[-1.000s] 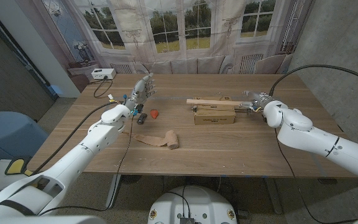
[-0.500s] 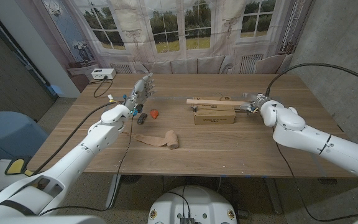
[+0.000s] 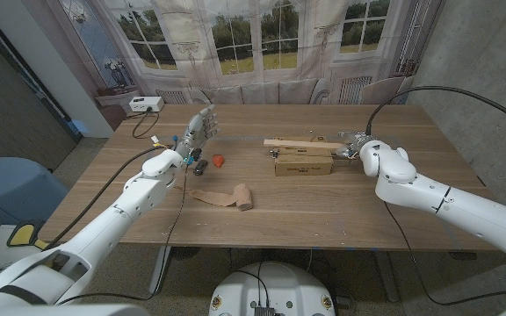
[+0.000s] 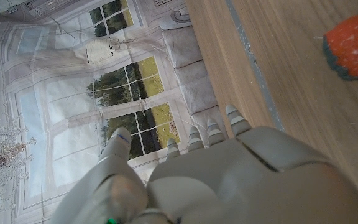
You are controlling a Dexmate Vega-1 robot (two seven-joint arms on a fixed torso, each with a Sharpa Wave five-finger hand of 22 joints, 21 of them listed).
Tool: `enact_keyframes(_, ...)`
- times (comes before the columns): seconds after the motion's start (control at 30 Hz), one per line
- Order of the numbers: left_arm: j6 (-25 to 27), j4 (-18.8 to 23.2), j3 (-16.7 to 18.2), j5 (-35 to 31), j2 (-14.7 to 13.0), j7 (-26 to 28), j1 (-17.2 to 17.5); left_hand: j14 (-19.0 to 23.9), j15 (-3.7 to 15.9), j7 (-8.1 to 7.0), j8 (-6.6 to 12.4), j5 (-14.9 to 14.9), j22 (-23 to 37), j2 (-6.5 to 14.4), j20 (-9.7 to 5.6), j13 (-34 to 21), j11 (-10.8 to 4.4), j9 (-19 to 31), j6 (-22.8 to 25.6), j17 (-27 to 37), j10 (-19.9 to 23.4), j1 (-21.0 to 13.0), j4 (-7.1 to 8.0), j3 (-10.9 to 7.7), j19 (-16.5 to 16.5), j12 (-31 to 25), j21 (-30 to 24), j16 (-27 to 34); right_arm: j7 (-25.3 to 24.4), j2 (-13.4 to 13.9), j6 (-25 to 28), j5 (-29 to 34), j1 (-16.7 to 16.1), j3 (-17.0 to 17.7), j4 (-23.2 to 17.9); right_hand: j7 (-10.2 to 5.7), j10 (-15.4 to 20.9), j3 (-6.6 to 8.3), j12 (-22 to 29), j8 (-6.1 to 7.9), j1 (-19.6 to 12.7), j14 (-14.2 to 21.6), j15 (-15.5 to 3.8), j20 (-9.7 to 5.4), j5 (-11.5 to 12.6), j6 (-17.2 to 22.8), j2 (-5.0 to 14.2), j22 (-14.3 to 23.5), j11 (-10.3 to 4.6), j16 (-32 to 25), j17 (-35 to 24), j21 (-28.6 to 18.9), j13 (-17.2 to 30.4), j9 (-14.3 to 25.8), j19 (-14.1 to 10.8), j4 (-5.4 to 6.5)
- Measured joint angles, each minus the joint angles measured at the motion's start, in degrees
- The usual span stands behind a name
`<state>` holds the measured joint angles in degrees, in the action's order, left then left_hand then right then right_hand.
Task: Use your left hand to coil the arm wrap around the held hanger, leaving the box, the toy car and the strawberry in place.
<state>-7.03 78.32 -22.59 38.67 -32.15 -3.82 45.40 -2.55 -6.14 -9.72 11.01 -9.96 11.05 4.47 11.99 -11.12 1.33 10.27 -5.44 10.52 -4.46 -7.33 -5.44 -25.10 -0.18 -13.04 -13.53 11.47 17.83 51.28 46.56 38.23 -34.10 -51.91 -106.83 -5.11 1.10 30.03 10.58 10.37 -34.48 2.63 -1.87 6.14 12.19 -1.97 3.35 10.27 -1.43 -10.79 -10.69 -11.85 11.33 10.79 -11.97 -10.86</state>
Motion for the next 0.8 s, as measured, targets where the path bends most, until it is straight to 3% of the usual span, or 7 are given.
enact_keyframes(0.33,0.0,0.67,0.38,0.28,-0.41,0.4,0.81,0.0,0.0,0.0,0.0,0.0,0.0,0.0,0.18,-0.22,0.0,0.0,0.0,0.0,0.0,0.0,0.0,0.0,0.18,0.0,0.0,0.0,3.45,-2.52,0.1,5.48,2.18,-2.57,3.1,-0.33,-0.26,2.72,0.41,0.9,-5.2,0.02,-0.02,-0.9,0.45,1.03,1.51,-0.08,-0.33,-0.25,0.0,-0.05,0.0,0.0,-1.38,-0.08)
enact_keyframes(0.5,0.0,0.83,0.44,0.34,-0.54,0.42,0.96,0.0,0.0,0.0,0.0,0.0,0.0,0.0,0.18,-0.22,0.0,-0.01,0.0,0.0,0.0,0.0,0.0,0.0,0.18,0.0,0.0,0.0,5.0,-3.21,0.49,7.84,2.7,-3.34,4.07,-0.52,1.11,4.23,1.01,1.44,-8.71,2.1,-0.21,-1.33,0.21,2.63,2.11,-0.11,-1.25,-0.73,0.0,-0.28,0.0,0.0,-2.99,-0.11)
enact_keyframes(0.63,0.0,0.87,0.46,0.4,-0.62,0.43,0.96,0.0,0.0,0.0,-0.22,0.0,0.0,0.0,0.18,-0.21,0.0,-0.01,0.0,-0.01,0.0,0.0,0.23,-0.24,0.18,0.0,0.0,0.0,6.05,-4.24,0.92,9.54,3.2,-4.21,5.29,-0.6,4.15,4.71,1.94,2.36,-12.02,5.66,-0.22,-2.16,-1.13,5.86,3.45,0.02,-1.78,-2.04,-0.13,-1.25,-0.01,0.0,-5.47,0.33)
enact_keyframes(0.8,0.1,0.88,0.46,0.41,-0.64,0.35,0.93,0.0,0.0,0.0,-0.25,0.0,0.0,0.0,0.18,-0.21,0.0,-0.01,0.0,-0.01,0.0,0.0,0.23,-0.24,0.17,0.0,0.0,0.0,7.36,-4.96,1.48,11.41,3.47,-4.82,6.19,-1.29,6.37,5.78,2.44,2.37,-15.45,8.46,-0.39,-3.54,-1.39,7.88,5.36,0.02,-2.83,-2.81,-0.43,-1.7,-0.01,-0.01,-7.45,0.18)
